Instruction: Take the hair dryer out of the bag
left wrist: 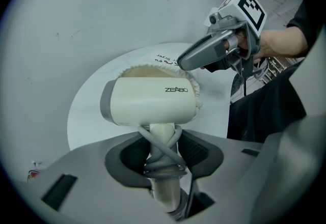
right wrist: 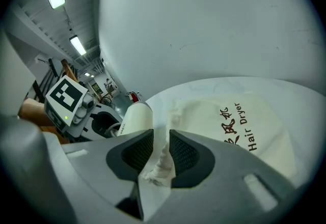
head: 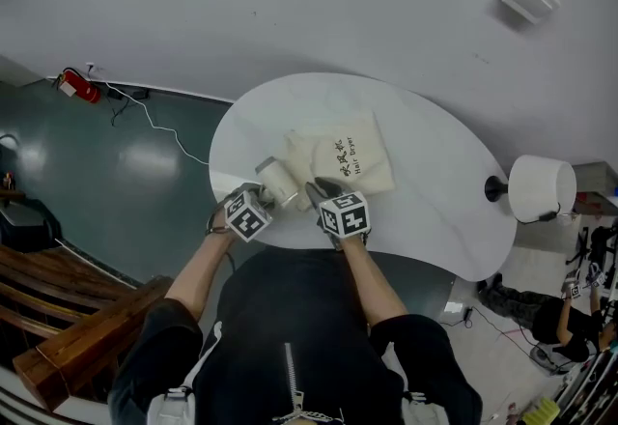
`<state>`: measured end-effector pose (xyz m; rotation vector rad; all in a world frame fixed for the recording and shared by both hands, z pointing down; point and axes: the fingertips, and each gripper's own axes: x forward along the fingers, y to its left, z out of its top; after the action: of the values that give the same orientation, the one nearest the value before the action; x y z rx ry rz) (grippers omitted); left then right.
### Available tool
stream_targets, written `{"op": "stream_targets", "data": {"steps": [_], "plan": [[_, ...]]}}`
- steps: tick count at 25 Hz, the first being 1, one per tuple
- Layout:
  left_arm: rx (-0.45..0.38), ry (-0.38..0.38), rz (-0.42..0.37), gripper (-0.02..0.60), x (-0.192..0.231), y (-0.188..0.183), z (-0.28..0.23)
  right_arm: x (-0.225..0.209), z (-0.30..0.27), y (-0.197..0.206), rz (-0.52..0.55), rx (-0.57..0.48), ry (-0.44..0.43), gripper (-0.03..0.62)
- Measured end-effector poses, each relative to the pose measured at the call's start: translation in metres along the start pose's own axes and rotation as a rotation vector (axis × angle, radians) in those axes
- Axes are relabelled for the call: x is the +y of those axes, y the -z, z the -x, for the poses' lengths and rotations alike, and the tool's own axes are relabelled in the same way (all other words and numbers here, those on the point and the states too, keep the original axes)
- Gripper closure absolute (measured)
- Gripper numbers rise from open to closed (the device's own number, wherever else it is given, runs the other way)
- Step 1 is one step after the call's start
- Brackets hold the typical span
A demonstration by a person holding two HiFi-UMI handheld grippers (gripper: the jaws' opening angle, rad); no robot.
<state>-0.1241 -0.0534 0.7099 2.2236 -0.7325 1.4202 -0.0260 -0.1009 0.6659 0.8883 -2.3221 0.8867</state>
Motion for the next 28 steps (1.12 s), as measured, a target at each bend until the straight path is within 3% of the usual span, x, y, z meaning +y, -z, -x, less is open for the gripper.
{"op": "stream_targets", "data": {"steps": [16,28], "plan": [[-0.179,-0.137,0.087,0.403,0.02,-0.001,0.055,0.022,0.018,-0.019,0.072,-0.101,0.062,0.577],[-0.338,-0.23,0.111,0.403,0.033,-0.034,0.104,0.054,0.06,-0.074,0.2,-0.307,0.121,0.585]]}}
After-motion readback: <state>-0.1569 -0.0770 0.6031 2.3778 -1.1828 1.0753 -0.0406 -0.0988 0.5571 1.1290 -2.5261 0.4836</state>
